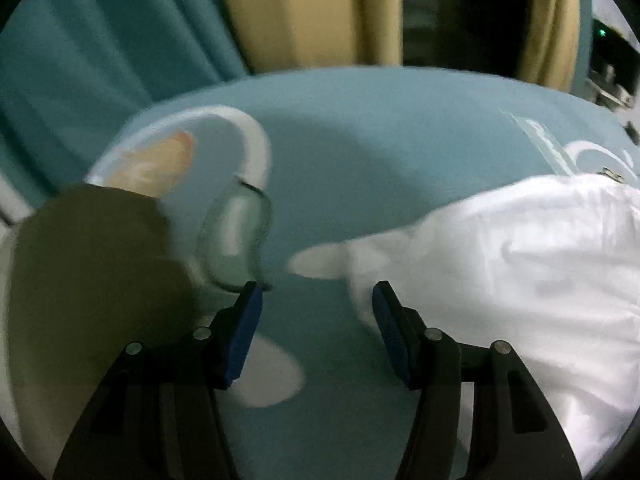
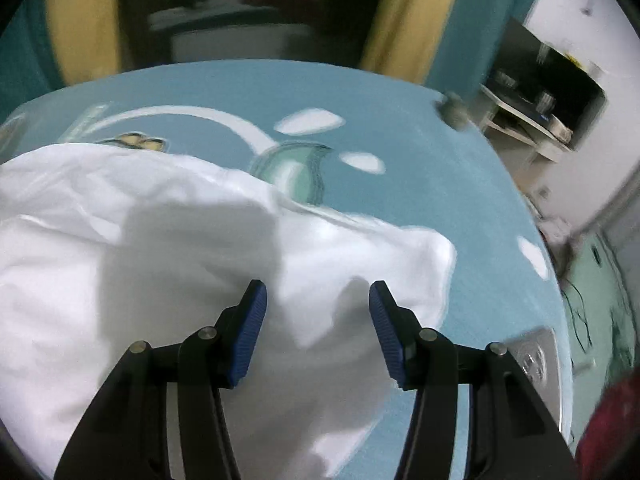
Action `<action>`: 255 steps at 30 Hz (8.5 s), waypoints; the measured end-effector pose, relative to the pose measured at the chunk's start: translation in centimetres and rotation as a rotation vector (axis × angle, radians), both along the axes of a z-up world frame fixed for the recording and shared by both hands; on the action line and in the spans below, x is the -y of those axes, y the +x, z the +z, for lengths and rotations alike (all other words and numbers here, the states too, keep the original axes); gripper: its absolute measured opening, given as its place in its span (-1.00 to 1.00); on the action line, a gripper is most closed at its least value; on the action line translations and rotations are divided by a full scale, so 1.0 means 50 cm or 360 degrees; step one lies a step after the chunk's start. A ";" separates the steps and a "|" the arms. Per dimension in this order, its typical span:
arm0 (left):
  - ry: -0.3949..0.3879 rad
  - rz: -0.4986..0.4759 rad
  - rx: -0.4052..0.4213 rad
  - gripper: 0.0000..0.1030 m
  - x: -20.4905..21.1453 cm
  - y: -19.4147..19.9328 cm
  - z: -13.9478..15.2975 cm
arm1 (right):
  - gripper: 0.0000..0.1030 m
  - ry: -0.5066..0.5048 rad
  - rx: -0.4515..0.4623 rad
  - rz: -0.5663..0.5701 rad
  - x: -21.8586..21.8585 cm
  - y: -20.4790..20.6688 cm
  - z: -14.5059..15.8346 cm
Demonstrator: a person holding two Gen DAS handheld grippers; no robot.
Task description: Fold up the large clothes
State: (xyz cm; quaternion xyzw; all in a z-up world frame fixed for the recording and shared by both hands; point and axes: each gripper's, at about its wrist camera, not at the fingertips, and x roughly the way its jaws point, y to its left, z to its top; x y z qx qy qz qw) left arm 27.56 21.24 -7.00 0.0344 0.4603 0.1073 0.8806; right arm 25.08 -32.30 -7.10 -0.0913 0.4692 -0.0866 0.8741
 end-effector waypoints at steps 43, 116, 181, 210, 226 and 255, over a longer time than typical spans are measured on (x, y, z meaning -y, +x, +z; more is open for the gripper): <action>-0.0523 -0.0171 0.0036 -0.80 0.147 -0.340 -0.028 | -0.99 0.0394 0.0226 -0.0106 0.014 -0.348 -0.004; -0.0421 -0.0557 0.0126 0.11 0.516 -0.083 -0.034 | -0.43 0.0765 0.0312 0.0491 -0.311 -0.117 0.077; -0.0487 0.0321 0.0232 0.11 -0.066 -0.280 0.033 | 0.51 0.1064 -0.0036 0.0690 -0.460 -0.013 -0.030; -0.0654 0.0078 0.0124 0.18 -0.038 -0.236 0.027 | 0.16 0.0988 -0.0025 0.0713 -0.549 -0.012 -0.076; -0.0780 -0.0331 0.0010 -0.28 0.158 -0.276 -0.004 | -0.54 0.0722 0.0066 0.0765 -0.491 -0.094 -0.039; -0.0898 -0.0308 0.0043 0.49 0.278 -0.227 -0.011 | 0.33 0.0720 0.0236 0.0423 -0.183 -0.209 0.028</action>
